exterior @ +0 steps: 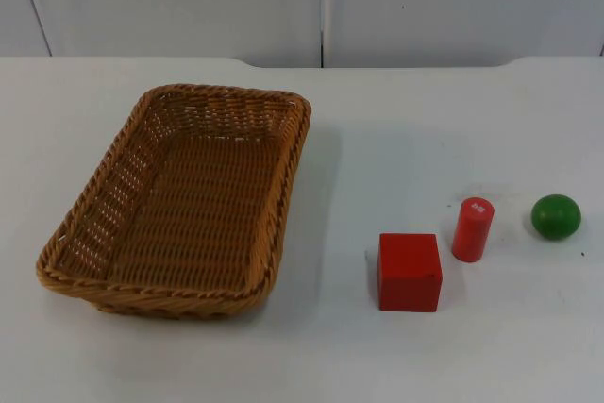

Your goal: Pick up the basket with the left hand and place the object to the left of the red cylinder into the basket with the right hand.

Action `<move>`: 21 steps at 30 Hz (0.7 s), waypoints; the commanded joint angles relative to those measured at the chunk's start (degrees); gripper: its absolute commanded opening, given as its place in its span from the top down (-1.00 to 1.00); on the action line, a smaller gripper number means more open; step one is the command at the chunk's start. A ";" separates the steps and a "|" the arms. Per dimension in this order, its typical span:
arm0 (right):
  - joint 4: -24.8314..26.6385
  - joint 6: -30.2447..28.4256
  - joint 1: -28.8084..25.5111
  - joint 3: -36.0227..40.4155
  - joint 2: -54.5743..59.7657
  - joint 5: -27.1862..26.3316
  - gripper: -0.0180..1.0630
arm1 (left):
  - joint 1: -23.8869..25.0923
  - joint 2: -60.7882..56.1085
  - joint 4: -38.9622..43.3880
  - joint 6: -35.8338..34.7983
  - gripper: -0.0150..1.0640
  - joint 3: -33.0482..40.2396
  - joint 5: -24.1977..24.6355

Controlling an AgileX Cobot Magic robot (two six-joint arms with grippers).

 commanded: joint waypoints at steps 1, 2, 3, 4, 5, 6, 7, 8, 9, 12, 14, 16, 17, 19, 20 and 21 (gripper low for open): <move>-0.25 -0.51 -0.35 -0.03 -0.12 -0.46 -0.98 | 0.15 1.42 -0.53 -0.37 -0.97 -1.00 -1.22; -0.25 -0.51 -0.35 -0.03 -0.12 -0.46 -0.98 | 0.15 2.90 -0.53 -0.37 -0.97 -1.73 -1.37; -0.25 -0.51 -0.35 -0.03 -0.12 -0.46 -0.98 | 0.15 2.90 -0.53 -0.37 -0.97 -1.73 -1.37; -0.25 -0.51 -0.35 -0.03 -0.12 -0.46 -0.98 | 0.15 3.80 -0.53 -0.37 -0.97 -2.19 -1.83; -0.25 -0.51 -0.35 -0.03 -0.12 -0.46 -0.98 | 0.15 4.55 -0.53 -0.37 -0.97 -2.41 -2.31; -0.25 -0.51 -0.35 -0.03 -0.12 -0.46 -0.98 | 0.15 4.94 -0.53 -0.37 -0.97 -2.66 -2.58; -0.25 -0.51 -0.35 -0.03 -0.12 -0.46 -0.98 | 0.15 6.11 -0.69 -0.37 -0.97 -2.89 -3.20; -0.25 -0.51 -0.35 -0.03 -0.12 -0.46 -0.98 | 0.15 6.11 -0.69 -0.37 -0.97 -2.89 -3.20; -0.25 -0.51 -0.35 -0.03 -0.12 -0.46 -0.98 | 0.15 6.73 -0.71 -0.37 -0.97 -2.89 -3.76; -0.25 -0.51 -0.35 -0.03 -0.12 -0.46 -0.98 | 0.15 8.44 -0.71 -0.37 -0.97 -2.89 -4.51; -0.25 -0.51 -0.35 -0.03 -0.12 -0.46 -0.98 | 0.15 8.98 -0.82 -0.37 -0.97 -2.89 -4.64; -0.25 -0.51 -0.35 -0.03 -0.12 -0.46 -0.98 | 0.15 10.18 -0.93 -0.37 -0.97 -2.89 -5.19; -0.25 -0.51 -0.35 -0.03 -0.12 -0.46 -0.98 | 0.15 10.78 -1.19 -0.37 -0.97 -2.89 -5.68; -0.25 -0.51 -0.35 -0.03 -0.12 -0.46 -0.98 | 0.15 11.36 -1.56 -0.37 -0.97 -2.89 -6.21; -0.25 -0.51 -0.35 -0.03 -0.12 -0.46 -0.98 | 0.15 12.08 -2.26 -0.37 -0.97 -2.89 -7.15; -0.25 -0.51 -0.35 -0.03 -0.12 -0.46 -0.98 | 0.15 12.82 -3.23 -0.37 -0.97 -2.89 -8.30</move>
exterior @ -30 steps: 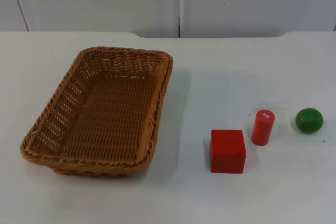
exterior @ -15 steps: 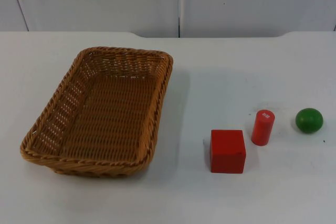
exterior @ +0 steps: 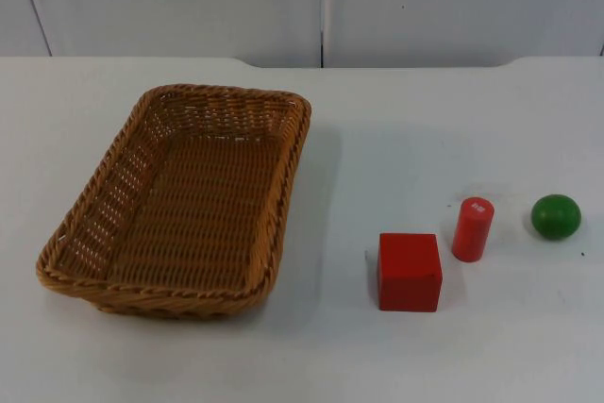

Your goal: Pick up the basket with the left hand and place the object to the left of the red cylinder into the basket with the right hand.

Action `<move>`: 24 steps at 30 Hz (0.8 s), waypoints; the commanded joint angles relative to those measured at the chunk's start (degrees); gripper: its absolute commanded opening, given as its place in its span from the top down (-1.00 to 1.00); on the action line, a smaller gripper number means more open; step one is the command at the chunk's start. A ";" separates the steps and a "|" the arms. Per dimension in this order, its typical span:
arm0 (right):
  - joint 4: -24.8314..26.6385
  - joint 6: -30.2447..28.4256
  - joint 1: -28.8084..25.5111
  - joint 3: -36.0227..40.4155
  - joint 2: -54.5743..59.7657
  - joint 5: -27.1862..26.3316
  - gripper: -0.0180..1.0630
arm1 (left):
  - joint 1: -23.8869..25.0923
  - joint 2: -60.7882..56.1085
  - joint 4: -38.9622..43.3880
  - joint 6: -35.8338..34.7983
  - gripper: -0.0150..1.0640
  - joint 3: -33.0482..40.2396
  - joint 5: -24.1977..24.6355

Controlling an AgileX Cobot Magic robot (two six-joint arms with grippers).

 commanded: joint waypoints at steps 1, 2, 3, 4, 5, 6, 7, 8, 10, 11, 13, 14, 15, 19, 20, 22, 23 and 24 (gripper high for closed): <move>-0.25 -0.51 -0.35 -0.03 -0.12 -0.46 -0.98 | 0.15 1.07 -2.01 -0.37 -0.97 -0.42 -2.75; -0.25 -0.51 -0.35 -0.03 -0.12 -0.46 -0.98 | 0.15 1.90 -3.02 -0.37 -0.97 -0.42 -3.52; -0.25 -0.51 -0.35 -0.03 -0.12 -0.46 -0.98 | 0.15 1.90 -3.02 -0.37 -0.97 -0.42 -3.52; -0.25 -0.51 -0.35 -0.03 -0.12 -0.46 -0.98 | 0.15 2.79 -4.08 -0.06 -0.97 -0.42 -4.38; -0.25 -0.51 -0.35 -0.03 -0.12 -0.46 -0.98 | 0.15 4.34 -5.57 1.13 -0.97 -0.42 -5.72; -0.25 -0.51 -0.35 -0.03 -0.12 -0.46 -0.98 | 0.15 5.23 -6.84 1.96 -0.97 -0.42 -6.48; -0.25 -0.51 -0.35 -0.03 -0.12 -0.46 -0.98 | 0.15 6.38 -8.25 2.92 -0.97 -0.42 -7.41; -0.25 -0.51 -0.35 -0.03 -0.12 -0.46 -0.98 | 0.15 6.38 -8.25 2.92 -0.97 -0.42 -7.41; -0.25 -0.51 -0.35 -0.03 -0.12 -0.46 -0.98 | 0.15 8.65 -11.41 5.33 -0.97 -0.42 -9.15; -0.25 -0.51 -0.35 -0.03 -0.12 -0.46 -0.98 | 0.15 9.92 -13.41 6.62 -0.97 -0.42 -9.99; -0.25 -0.51 -0.35 -0.03 -0.12 -0.46 -0.98 | 0.15 12.52 -17.38 9.94 -0.97 -0.42 -11.34; -0.25 -0.51 -0.35 -0.03 -0.12 -0.46 -0.98 | 0.15 12.52 -17.38 9.94 -0.97 -0.42 -11.34; -0.25 -0.51 -0.35 -0.03 -0.12 -0.46 -0.98 | 0.15 13.65 -19.41 11.44 -0.97 -0.42 -11.91; -0.26 -0.69 -0.35 -0.03 -0.12 -0.46 -0.98 | 0.15 18.15 -25.99 18.17 -0.97 -0.69 -14.86; -0.26 -0.69 -0.35 -0.03 -0.12 -0.46 -0.98 | 0.15 18.15 -25.99 18.17 -0.97 -0.69 -14.86; -0.26 -0.69 -0.35 -0.03 -0.12 -0.46 -0.98 | 0.15 20.45 -27.62 20.68 -0.97 -2.07 -15.13; -0.26 -0.69 -0.35 -0.03 -0.12 -0.46 -0.98 | 0.15 21.44 -27.97 21.37 -0.97 -3.18 -15.13; -0.26 -0.69 -0.35 -0.03 -0.12 -0.46 -0.98 | 0.15 22.67 -27.97 21.79 -0.97 -4.43 -15.13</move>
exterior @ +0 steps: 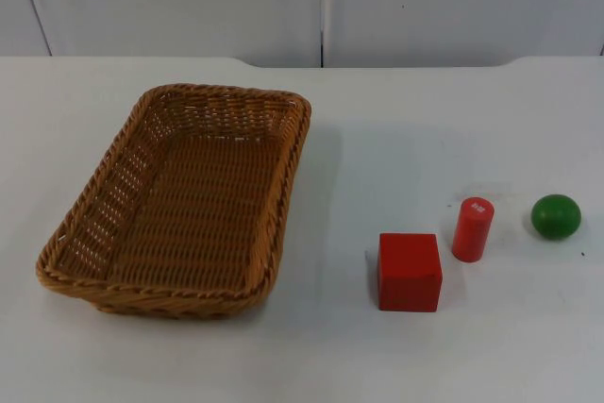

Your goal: Pick up the basket with the left hand and place the object to the left of the red cylinder into the basket with the right hand.

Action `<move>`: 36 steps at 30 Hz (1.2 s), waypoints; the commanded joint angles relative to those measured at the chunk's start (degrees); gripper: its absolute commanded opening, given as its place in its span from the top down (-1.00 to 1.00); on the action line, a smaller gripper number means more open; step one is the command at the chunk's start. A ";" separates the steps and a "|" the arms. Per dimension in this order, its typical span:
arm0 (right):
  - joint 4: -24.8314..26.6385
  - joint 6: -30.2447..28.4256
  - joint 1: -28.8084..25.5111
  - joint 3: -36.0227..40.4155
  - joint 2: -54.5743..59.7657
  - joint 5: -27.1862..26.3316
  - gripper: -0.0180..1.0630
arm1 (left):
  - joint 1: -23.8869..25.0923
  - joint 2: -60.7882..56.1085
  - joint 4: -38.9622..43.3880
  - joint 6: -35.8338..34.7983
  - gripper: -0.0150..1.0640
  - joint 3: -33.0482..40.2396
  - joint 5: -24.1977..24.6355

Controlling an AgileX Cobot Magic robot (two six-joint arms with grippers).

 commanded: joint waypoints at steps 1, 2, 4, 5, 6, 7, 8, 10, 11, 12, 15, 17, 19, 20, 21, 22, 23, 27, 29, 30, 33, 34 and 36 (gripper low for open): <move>-0.26 -0.49 -0.35 -0.03 -0.12 -0.46 -0.98 | 0.15 1.49 -1.73 1.69 -0.97 -1.71 -1.41; -0.26 -0.49 -0.35 -0.03 -0.12 -0.46 -0.98 | 0.15 2.74 -1.73 2.40 -0.97 -2.96 -1.41; -0.26 -0.49 -0.35 -0.03 -0.12 -0.46 -0.98 | 0.15 4.96 -1.85 3.00 -0.97 -5.11 -1.41; -0.26 -0.49 -0.35 -0.03 -0.12 -0.46 -0.98 | 0.15 6.17 -1.85 3.15 -0.97 -6.17 -1.41; -0.26 -0.49 -0.35 -0.03 -0.12 -0.46 -0.98 | 0.15 7.46 -1.85 3.62 -0.97 -6.98 -1.09; -0.26 -0.49 -0.35 -0.03 -0.12 -0.46 -0.98 | 0.15 7.46 -1.85 3.62 -0.97 -6.98 -1.09; -0.26 -0.49 -0.35 -0.03 -0.12 -0.46 -0.98 | 0.15 8.53 -2.33 4.22 -0.97 -7.84 -0.90; -0.26 -0.49 -0.35 -0.03 -0.12 -0.46 -0.98 | 0.15 11.23 -4.43 6.58 -0.97 -9.00 0.27; -0.26 -0.49 -0.35 -0.03 -0.12 -0.46 -0.98 | 0.15 12.57 -5.63 8.26 -0.97 -9.55 0.72; -0.26 -0.49 -0.35 -0.03 -0.12 -0.46 -0.98 | 0.15 13.62 -7.13 9.50 -0.97 -9.92 0.83; -0.26 -0.49 -0.35 -0.03 -0.12 -0.46 -0.98 | 0.15 16.32 -11.24 15.30 -0.97 -10.19 0.77; -0.26 -0.35 -0.35 -0.03 -0.12 -0.46 -0.98 | 0.15 18.09 -15.05 18.84 -0.97 -10.19 0.32; -0.26 -0.35 -0.35 -0.03 -0.12 -0.46 -0.98 | 0.15 19.04 -16.99 21.16 -0.97 -10.19 0.34; -0.26 -0.35 -0.35 -0.03 -0.12 -0.46 -0.98 | 0.15 19.85 -18.42 23.16 -0.97 -10.19 0.22; -0.26 -0.35 -0.35 -0.03 -0.12 -0.46 -0.98 | 0.05 20.86 -20.06 24.51 -0.97 -10.19 0.21; -0.26 -0.35 -0.35 -0.03 -0.12 -0.46 -0.98 | 0.05 21.96 -21.41 25.72 -0.97 -10.19 0.21; -0.26 -0.35 -0.35 -0.03 -0.12 -0.46 -0.98 | 0.05 21.96 -21.41 25.72 -0.97 -10.19 0.21; -0.36 -0.36 -0.35 -0.03 -0.12 -0.46 -0.98 | 0.05 26.48 -22.76 28.30 -0.97 -10.19 -0.07; -0.36 -0.26 -0.35 -0.03 -0.12 -0.46 -0.98 | 0.05 28.26 -23.43 28.92 -0.97 -10.81 -0.08; -0.48 -0.27 -0.35 -0.03 -0.12 -0.46 -0.98 | 0.05 29.68 -23.96 28.92 -0.97 -11.47 0.50; -0.48 -0.27 -0.35 -0.03 -0.12 -0.46 -0.98 | -0.67 33.07 -24.06 29.03 -0.97 -13.19 1.57; -0.48 -0.27 -0.35 -0.03 -0.12 -0.46 -0.98 | -0.67 33.07 -24.06 29.03 -0.97 -13.19 1.57; -0.48 -0.27 -0.35 -0.03 -0.12 -0.46 -0.98 | -1.69 35.91 -23.54 29.32 -0.97 -14.34 1.43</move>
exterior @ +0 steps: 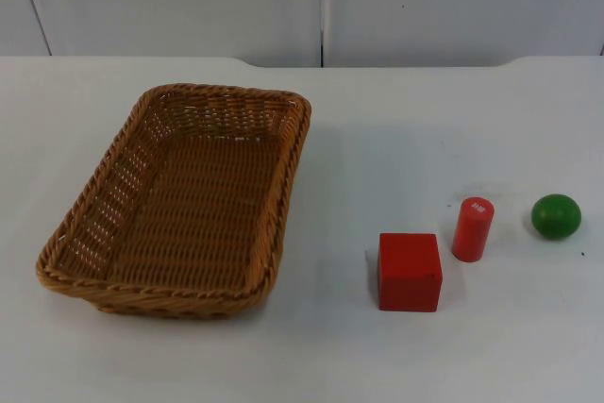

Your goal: Pick up the basket with the left hand and place the object to the left of the red cylinder into the basket with the right hand.

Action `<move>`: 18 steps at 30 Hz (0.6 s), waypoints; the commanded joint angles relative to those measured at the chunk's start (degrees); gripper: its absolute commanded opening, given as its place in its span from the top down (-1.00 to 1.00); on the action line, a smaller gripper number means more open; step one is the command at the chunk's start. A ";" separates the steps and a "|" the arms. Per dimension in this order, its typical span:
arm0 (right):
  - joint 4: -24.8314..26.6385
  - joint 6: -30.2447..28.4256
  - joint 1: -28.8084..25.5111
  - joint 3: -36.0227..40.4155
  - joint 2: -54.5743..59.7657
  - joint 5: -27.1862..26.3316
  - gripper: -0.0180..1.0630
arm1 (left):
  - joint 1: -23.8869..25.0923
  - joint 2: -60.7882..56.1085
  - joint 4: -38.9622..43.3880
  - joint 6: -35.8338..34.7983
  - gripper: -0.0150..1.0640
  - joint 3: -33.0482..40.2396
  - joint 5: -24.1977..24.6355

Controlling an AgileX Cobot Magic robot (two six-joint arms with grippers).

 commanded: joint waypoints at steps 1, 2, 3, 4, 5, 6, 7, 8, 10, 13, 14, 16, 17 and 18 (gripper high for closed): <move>-0.48 -0.13 -0.35 -0.03 -0.12 -0.46 -0.98 | -1.17 1.90 -0.37 0.44 -0.97 -1.00 0.40; -0.48 -0.13 -0.35 -0.03 -0.12 -0.46 -0.98 | -2.10 3.07 0.20 0.44 -0.97 -1.62 0.24; -0.48 -0.13 -0.35 -0.03 -0.12 -0.46 -0.98 | -2.91 4.43 0.84 0.44 -0.97 -2.13 0.04; -0.48 -0.13 -0.35 -0.03 -0.12 -0.46 -0.98 | -2.91 4.43 0.84 0.44 -0.97 -2.13 0.04; -0.48 -0.13 -0.35 -0.03 -0.12 -0.46 -0.98 | -4.00 5.77 1.54 0.44 -0.97 -2.40 -0.57; -0.48 -0.13 -0.35 -0.03 -0.12 -0.46 -0.98 | -4.96 6.88 2.08 0.44 -0.97 -2.68 -1.30; -0.36 -0.13 -0.35 -0.03 -0.12 -0.46 -0.98 | -5.70 8.06 2.21 0.44 -0.97 -2.68 -2.47; -0.36 -0.13 -0.35 -0.03 -0.12 -0.46 -0.98 | -6.42 9.76 2.49 0.44 -0.97 -2.68 -3.96; -0.36 -0.42 -0.35 -0.03 -0.12 -0.46 -0.98 | -6.67 10.74 2.63 0.44 -0.97 -2.68 -4.44; -0.36 -0.42 -0.35 -0.03 -0.12 -0.46 -0.98 | -6.67 14.28 3.33 -0.75 -0.97 -2.68 -4.57; -0.36 -0.42 -0.35 -0.03 -0.12 -0.46 -0.98 | -6.67 15.16 4.83 -2.44 -0.97 -2.68 -5.38; -0.36 -0.42 -0.35 -0.03 -0.12 -0.46 -0.98 | -6.67 16.15 6.84 -4.57 -0.97 -2.68 -6.43; -0.36 -0.42 -0.35 -0.03 -0.12 -0.46 -0.98 | -6.67 17.00 8.44 -6.19 -0.97 -2.68 -7.35; -0.36 -0.42 -0.35 -0.03 -0.12 -0.46 -0.98 | -6.67 17.56 9.18 -6.95 -0.97 -2.68 -8.00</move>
